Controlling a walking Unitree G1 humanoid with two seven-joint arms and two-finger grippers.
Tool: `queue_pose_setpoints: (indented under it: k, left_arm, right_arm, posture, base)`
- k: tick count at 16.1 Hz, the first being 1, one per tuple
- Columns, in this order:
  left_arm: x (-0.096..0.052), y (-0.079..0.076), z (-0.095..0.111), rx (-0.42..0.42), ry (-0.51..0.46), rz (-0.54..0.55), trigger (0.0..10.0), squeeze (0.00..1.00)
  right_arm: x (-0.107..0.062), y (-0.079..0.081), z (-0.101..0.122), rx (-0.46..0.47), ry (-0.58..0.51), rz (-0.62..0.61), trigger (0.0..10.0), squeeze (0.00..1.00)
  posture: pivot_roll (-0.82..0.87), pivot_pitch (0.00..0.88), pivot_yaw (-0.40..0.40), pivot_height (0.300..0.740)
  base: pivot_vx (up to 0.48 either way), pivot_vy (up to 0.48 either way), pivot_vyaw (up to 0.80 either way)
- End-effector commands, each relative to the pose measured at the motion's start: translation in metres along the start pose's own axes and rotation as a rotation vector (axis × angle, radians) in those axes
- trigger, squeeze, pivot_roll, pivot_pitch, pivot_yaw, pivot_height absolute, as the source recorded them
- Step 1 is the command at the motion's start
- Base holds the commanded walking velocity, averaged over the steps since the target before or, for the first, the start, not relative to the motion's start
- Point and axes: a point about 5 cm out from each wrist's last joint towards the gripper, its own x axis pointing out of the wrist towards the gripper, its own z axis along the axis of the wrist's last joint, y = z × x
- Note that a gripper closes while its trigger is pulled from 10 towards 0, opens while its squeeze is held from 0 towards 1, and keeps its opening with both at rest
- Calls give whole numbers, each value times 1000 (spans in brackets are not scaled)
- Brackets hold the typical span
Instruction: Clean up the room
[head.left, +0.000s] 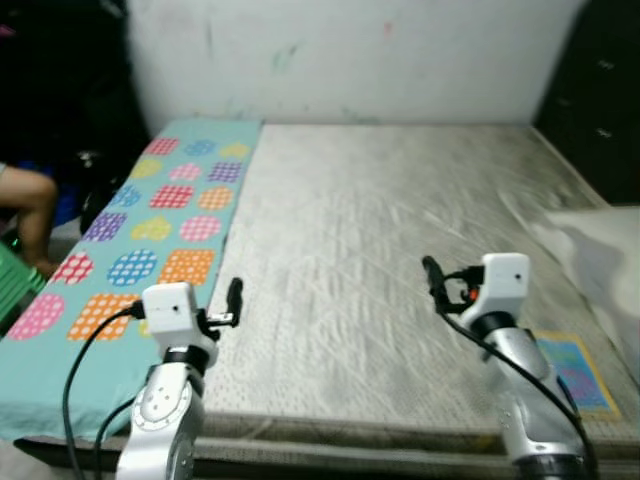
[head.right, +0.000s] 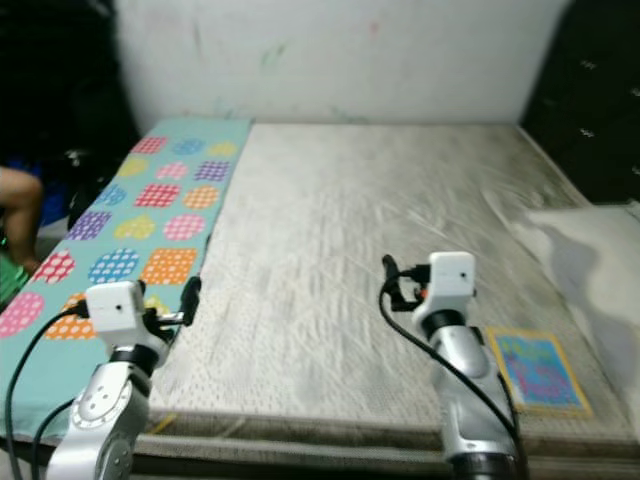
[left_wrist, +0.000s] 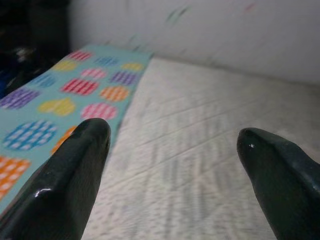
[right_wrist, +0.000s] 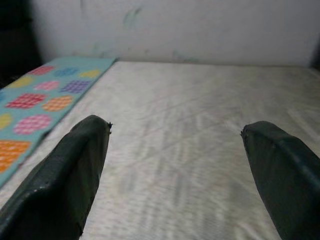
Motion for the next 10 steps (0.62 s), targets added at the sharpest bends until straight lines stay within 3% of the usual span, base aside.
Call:
queue_pose_setpoints:
  k: [1, 6, 10]
  left_arm:
    - [3, -3, 4, 3, -8, -10, 10000, 0]
    - [5, -7, 1, -59, 13, 5, 10000, 0]
    - [5, -9, 2, -58, 12, -21, 10000, 0]
  right_arm:
    - [0, -4, 4, -12, -12, -14, 10000, 0]
    - [0, -5, 4, -11, -11, -18, 10000, 0]
    - [0, -6, 4, -12, -10, -21, 10000, 0]
  posture:
    - [-53, 0, 22, 740]
    - [-52, 0, 22, 740]
    - [-54, 1, 22, 740]
  base:
    - [281, 0, 0]
    - [0, 0, 0]
    - [0, 480, 0]
